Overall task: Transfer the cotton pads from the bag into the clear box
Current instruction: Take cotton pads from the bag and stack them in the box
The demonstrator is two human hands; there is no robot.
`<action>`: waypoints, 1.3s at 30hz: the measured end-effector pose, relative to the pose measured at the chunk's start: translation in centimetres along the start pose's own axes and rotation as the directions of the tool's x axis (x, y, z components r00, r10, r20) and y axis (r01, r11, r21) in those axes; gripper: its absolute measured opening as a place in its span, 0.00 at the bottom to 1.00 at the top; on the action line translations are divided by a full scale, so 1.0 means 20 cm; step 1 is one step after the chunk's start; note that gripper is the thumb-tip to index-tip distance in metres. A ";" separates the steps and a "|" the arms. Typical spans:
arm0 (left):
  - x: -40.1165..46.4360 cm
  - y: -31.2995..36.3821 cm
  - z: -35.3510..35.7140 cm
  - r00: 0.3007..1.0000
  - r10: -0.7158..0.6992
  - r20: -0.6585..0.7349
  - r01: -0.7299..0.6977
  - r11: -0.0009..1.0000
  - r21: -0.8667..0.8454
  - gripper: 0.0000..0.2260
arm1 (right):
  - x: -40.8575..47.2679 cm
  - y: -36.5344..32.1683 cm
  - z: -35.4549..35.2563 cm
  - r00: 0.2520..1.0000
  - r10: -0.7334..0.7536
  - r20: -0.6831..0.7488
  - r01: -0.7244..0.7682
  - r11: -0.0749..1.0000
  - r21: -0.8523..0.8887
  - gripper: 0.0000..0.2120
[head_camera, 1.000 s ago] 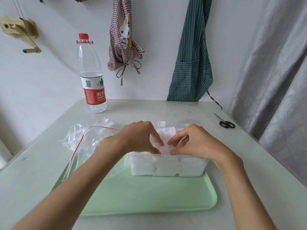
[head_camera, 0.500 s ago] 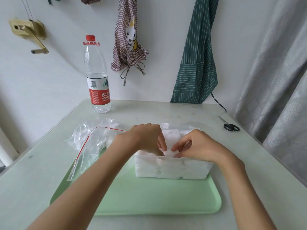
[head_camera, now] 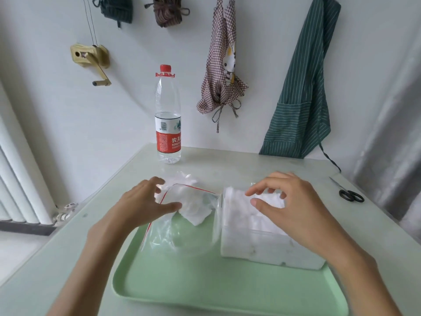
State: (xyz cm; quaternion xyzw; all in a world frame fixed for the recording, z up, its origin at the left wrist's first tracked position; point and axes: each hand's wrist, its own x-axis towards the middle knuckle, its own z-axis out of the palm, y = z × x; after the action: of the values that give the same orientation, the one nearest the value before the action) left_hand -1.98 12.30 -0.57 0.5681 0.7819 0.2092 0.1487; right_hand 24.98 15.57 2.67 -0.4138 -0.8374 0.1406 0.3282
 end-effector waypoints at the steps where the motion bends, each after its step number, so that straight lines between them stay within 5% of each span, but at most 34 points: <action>1: 0.02 -0.01 0.03 0.999 0.043 -0.010 -0.043 0.999 0.029 0.32 | 0.00 -0.02 0.04 1.000 -0.010 -0.011 0.010 1.000 -0.018 0.06; 5: 0.09 -0.04 0.11 0.974 0.175 -0.142 -0.145 0.969 0.201 0.29 | 0.01 -0.08 0.20 1.000 0.009 0.011 -0.007 0.991 -0.134 0.06; 9: 0.10 -0.06 0.11 0.999 0.039 0.022 -0.036 0.995 -0.089 0.41 | 0.01 -0.12 0.32 0.998 0.025 0.052 -0.015 0.984 -0.180 0.09; 12: 0.10 -0.07 0.04 0.996 0.054 0.066 -0.046 0.993 -0.107 0.27 | 0.01 -0.13 0.35 0.996 0.075 0.044 -0.068 0.988 -0.138 0.06; 14: 0.10 -0.09 0.00 0.992 0.015 -0.121 -0.034 0.988 -0.149 0.22 | 0.03 -0.13 0.36 0.993 0.111 0.025 -0.107 0.986 -0.128 0.04; 17: 0.11 -0.10 0.00 0.889 -0.044 -0.455 0.028 0.999 -0.041 0.20 | 0.06 -0.14 0.34 0.990 0.135 0.046 -0.129 0.985 -0.114 0.04; 19: 0.14 -0.09 0.03 0.950 -0.083 -0.302 0.114 0.990 0.087 0.29 | 0.10 -0.15 0.34 0.994 0.106 0.040 -0.100 0.988 -0.121 0.06; 21: 0.17 -0.07 0.04 0.988 -0.115 -0.102 0.130 0.978 0.165 0.28 | 0.19 -0.16 0.35 0.996 0.063 0.066 -0.048 0.978 -0.203 0.09; 23: 0.19 -0.06 0.05 0.992 -0.044 -0.121 0.060 0.990 0.130 0.16 | 0.31 -0.15 0.37 0.977 0.091 0.192 -0.032 0.956 -0.292 0.12; 25: 0.17 -0.03 0.05 0.956 0.045 -0.291 -0.032 0.998 0.048 0.09 | 0.41 -0.14 0.40 0.922 0.180 0.342 -0.058 0.940 -0.337 0.18; 28: 0.09 0.00 0.03 0.816 0.129 -0.563 -0.200 0.978 -0.065 0.08 | 0.48 -0.13 0.42 0.873 0.204 0.444 -0.129 0.973 -0.194 0.13; 32: 0.04 -0.04 0.01 0.810 0.142 -0.569 -0.284 0.944 -0.168 0.10 | 0.47 -0.12 0.38 0.963 0.217 0.159 -0.258 0.916 0.307 0.07; 35: 0.03 -0.06 -0.01 0.792 0.128 -0.597 -0.283 0.943 -0.174 0.09 | 0.44 -0.12 0.37 0.968 0.127 0.217 -0.185 0.944 0.272 0.07; 39: 0.04 -0.03 -0.02 0.804 0.108 -0.585 -0.238 0.960 -0.150 0.08 | 0.45 -0.13 0.37 0.989 0.103 0.108 -0.130 0.950 0.284 0.03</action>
State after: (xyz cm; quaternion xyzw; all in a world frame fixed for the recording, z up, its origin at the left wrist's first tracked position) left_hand -2.92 12.75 -0.47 0.5288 0.7074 0.4661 -0.0516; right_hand 14.49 21.35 2.39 -0.4028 -0.7961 0.3001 0.3376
